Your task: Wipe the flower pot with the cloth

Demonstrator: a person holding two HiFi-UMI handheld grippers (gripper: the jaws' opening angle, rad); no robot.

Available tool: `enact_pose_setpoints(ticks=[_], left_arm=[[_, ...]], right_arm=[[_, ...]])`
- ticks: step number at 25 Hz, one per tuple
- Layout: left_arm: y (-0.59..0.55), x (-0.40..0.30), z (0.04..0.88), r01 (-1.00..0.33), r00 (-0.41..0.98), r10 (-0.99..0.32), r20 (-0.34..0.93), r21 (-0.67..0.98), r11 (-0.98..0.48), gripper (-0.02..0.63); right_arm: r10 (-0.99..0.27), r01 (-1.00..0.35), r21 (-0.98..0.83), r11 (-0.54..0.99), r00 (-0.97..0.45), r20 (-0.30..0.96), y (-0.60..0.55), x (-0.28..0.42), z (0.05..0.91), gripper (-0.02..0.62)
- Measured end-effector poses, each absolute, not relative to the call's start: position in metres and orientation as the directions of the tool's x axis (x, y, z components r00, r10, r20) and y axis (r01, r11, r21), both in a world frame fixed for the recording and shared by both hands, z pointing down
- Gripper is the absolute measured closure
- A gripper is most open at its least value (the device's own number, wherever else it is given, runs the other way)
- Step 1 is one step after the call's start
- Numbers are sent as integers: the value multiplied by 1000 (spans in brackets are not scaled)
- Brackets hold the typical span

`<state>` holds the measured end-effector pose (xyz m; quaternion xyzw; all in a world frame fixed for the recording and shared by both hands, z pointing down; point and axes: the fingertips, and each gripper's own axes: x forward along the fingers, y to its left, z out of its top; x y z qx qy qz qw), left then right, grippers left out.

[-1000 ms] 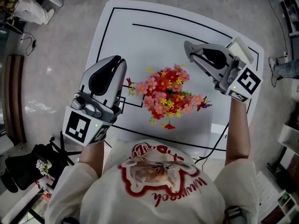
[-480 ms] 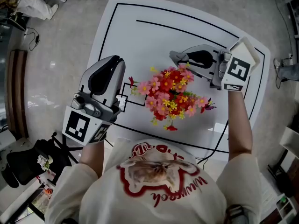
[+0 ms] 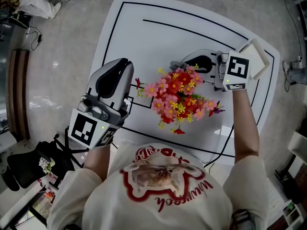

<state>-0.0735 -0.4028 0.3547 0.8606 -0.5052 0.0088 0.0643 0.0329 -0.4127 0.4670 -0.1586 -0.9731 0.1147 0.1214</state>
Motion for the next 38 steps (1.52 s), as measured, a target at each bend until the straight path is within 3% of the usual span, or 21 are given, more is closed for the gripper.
enact_pose_setpoints(ticks=[14,38], left_arm=[[-400,-67,354,-864,503,-860,90,100,-494,568],[-387,-51,338,-856,517,-854,65,75,-512,568]], right_arm=[[357,289,-295,911,-910,212,-408,36,472,542],[216,155,-274,949,-954,207,-395,77,466,543]])
